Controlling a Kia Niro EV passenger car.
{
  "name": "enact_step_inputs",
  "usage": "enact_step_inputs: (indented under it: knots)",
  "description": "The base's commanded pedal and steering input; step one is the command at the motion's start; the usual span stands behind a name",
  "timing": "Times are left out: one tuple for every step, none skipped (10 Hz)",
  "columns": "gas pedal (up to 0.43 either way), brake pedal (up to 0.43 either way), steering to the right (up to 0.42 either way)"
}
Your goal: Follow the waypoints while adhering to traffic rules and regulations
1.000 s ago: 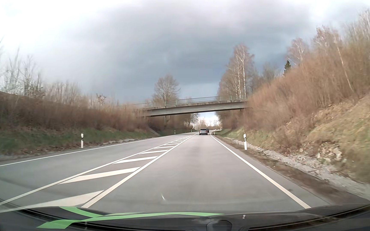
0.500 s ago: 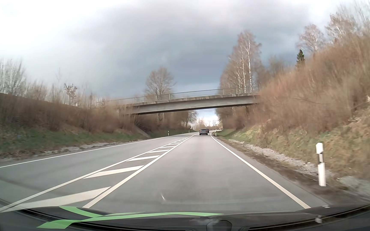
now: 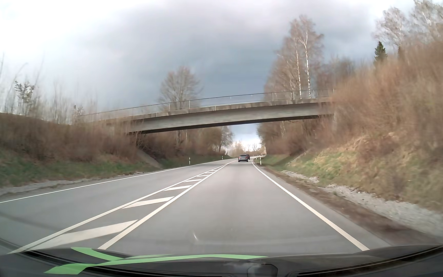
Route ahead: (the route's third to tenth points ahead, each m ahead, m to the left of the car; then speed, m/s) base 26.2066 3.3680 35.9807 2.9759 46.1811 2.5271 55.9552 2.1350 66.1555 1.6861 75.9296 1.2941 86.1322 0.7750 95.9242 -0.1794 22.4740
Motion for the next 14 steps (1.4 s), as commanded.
enact_step_inputs:
  knots:
    - [0.169,0.0,0.001]
    - [0.169,0.0,0.001]
    - [0.169,0.0,0.0]
    - [0.169,0.0,0.0]
    - [0.169,0.0,0.0]
    - [0.169,0.0,0.0]
    - [0.169,0.0,-0.001]
    - [0.169,0.0,-0.001]
    - [0.169,0.0,-0.001]
    - [0.169,0.0,-0.001]
    - [0.169,0.0,-0.001]
    - [0.169,0.0,-0.001]
    - [0.169,0.0,-0.001]
    - [0.169,0.0,-0.001]
